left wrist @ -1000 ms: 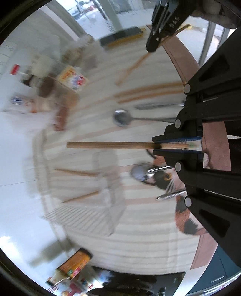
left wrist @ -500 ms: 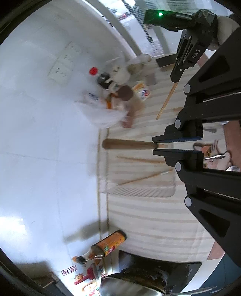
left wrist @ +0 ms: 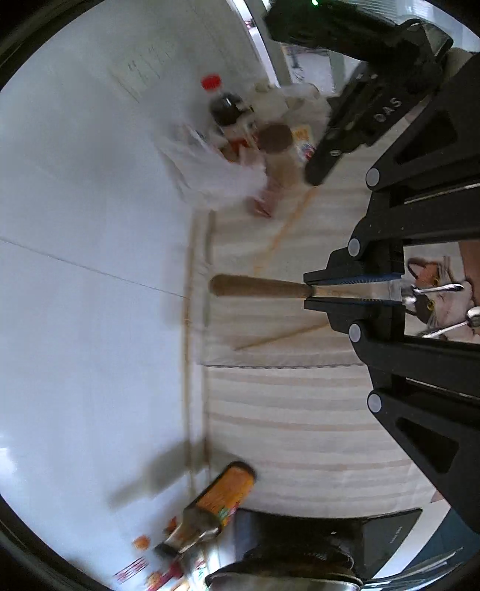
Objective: Organize utensils
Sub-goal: 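Lift both chopsticks and carry them over the clear basket, then open both grippers to release the chopsticks into the basket, then return to the placemat and grasp one chopstick with each gripper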
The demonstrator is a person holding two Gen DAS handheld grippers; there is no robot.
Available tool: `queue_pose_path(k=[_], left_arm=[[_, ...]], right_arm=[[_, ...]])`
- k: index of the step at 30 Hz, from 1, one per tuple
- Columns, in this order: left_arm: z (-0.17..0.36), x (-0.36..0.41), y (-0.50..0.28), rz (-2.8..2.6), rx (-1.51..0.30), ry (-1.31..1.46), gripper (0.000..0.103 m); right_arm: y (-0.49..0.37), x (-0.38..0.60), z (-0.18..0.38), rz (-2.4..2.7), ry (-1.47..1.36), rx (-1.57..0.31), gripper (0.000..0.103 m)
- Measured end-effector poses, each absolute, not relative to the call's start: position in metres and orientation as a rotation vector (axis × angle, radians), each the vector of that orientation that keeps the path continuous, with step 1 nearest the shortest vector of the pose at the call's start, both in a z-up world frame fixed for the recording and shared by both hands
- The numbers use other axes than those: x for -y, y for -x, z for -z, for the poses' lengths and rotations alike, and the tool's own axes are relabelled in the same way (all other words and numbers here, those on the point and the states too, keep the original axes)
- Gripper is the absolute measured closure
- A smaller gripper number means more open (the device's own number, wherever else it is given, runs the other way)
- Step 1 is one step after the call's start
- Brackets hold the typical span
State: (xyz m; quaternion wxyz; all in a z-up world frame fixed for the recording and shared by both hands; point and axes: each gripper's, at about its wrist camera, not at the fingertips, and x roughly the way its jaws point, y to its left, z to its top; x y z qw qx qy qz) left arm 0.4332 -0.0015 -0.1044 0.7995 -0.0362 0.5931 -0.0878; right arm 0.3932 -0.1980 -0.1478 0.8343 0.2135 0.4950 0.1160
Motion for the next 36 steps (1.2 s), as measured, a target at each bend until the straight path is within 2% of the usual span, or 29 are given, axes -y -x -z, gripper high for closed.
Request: queue_pose_path(k=[6,9,11,12,13,14,15,16,19,22,24,25,30,35,36], left_arm=[[0.167,-0.006,-0.460,0.169,-1.471,0.076,0.099],[0.175,-0.010,-0.463,0.131,-1.501,0.083,0.097],[0.165,-0.013,-0.457,0.124,-1.458,0.101,0.094],[0.159,-0.015,-0.453,0.119,-1.432,0.101,0.092],[0.154,-0.017,-0.452,0.117,-1.415,0.098,0.082],[0.149,-0.019,-0.449,0.102,-1.395,0.078,0.065],[0.144,-0.023,-0.446,0.081,-1.366,0.059,0.056],[0.139,-0.026,-0.443,0.061,-1.336,0.047,0.043],[0.124,-0.034,-0.428,0.011,-1.226,0.016,0.035],[0.114,-0.042,-0.409,-0.061,-1.117,-0.011,0.010],[0.112,-0.045,-0.394,-0.082,-1.058,-0.007,0.008],[0.113,-0.044,-0.387,-0.082,-1.046,-0.014,0.002],[0.138,-0.024,-0.346,-0.095,-1.048,-0.089,0.000],[0.189,0.003,-0.307,-0.073,-1.172,-0.143,0.000],[0.199,0.009,-0.300,-0.071,-1.197,-0.154,0.000]], right_arm=[[-0.426,0.166,0.185,-0.225,-0.458,-1.032,0.097],[-0.439,0.161,0.208,-0.235,-0.499,-1.083,0.096],[-0.441,0.163,0.218,-0.273,-0.534,-1.139,0.088],[-0.436,0.168,0.217,-0.279,-0.548,-1.126,0.073],[-0.431,0.172,0.215,-0.276,-0.555,-1.112,0.054],[-0.426,0.179,0.211,-0.270,-0.566,-1.097,0.050],[-0.419,0.187,0.207,-0.268,-0.583,-1.082,0.049],[-0.414,0.193,0.205,-0.264,-0.589,-1.077,0.049],[-0.391,0.214,0.194,-0.232,-0.566,-1.052,0.049],[-0.364,0.235,0.188,-0.185,-0.542,-1.041,0.049],[-0.346,0.248,0.190,-0.146,-0.531,-1.038,0.049],[-0.334,0.256,0.192,-0.131,-0.535,-1.034,0.049],[-0.285,0.285,0.216,-0.044,-0.504,-1.082,0.045],[-0.247,0.294,0.270,0.000,-0.490,-1.253,0.045],[-0.242,0.293,0.279,-0.004,-0.486,-1.276,0.048]])
